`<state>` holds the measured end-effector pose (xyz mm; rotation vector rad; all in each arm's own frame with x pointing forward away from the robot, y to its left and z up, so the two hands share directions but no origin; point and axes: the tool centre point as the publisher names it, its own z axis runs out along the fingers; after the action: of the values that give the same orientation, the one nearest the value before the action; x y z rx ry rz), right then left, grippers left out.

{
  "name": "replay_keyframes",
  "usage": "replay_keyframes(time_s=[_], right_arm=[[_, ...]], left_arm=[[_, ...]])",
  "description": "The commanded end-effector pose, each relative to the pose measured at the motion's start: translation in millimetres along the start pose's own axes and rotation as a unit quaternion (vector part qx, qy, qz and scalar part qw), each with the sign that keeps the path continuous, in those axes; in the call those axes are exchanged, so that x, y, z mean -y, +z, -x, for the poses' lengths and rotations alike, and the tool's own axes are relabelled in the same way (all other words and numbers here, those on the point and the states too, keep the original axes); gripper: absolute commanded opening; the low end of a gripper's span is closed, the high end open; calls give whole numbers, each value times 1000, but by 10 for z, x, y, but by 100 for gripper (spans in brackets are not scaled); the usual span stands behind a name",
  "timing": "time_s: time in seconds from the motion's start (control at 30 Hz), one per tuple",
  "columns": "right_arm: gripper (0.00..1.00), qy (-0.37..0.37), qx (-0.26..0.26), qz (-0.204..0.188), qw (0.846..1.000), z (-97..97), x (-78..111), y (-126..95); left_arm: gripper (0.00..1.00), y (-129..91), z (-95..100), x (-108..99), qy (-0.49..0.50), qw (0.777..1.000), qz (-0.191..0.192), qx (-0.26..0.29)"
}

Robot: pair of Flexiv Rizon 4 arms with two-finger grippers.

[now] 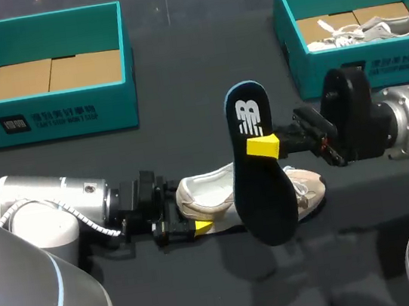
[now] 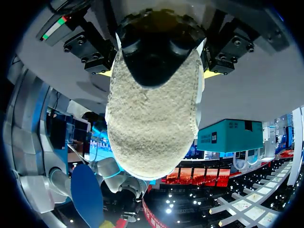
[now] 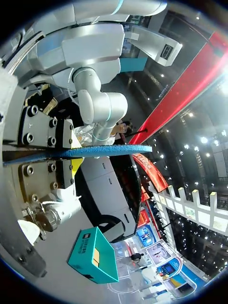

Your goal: Take the shoe out of the shoebox, open the shoe tongue, remove and reinsert the insole, then place the shoe into the shoebox

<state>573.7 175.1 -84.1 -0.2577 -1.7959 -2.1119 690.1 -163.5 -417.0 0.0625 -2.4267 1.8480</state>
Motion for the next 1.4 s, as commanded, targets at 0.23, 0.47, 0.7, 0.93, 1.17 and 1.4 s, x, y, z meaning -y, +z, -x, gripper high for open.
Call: replay_keyframes(time_s=[0.23, 0.47, 0.7, 0.93, 1.17, 1.4], right_arm=[[0, 25, 125, -13, 992, -97, 49, -169], [0, 22, 115, -16, 993, -104, 59, -235], [0, 21, 93, -20, 995, -85, 96, -262], [0, 21, 85, -20, 996, -72, 108, -268], [0, 21, 85, -20, 996, -72, 108, -268], [0, 21, 85, -20, 996, -72, 108, -268]], left_arm=[[0, 17, -2, -1, 0, 1000, 0, 0], [0, 17, -2, -1, 0, 1000, 0, 0], [0, 17, -2, -1, 0, 1000, 0, 0], [0, 17, -2, -1, 0, 1000, 0, 0], [45, 17, -2, -1, 0, 1000, 0, 0], [100, -36, -12, -5, -2, 1000, 3, 3]])
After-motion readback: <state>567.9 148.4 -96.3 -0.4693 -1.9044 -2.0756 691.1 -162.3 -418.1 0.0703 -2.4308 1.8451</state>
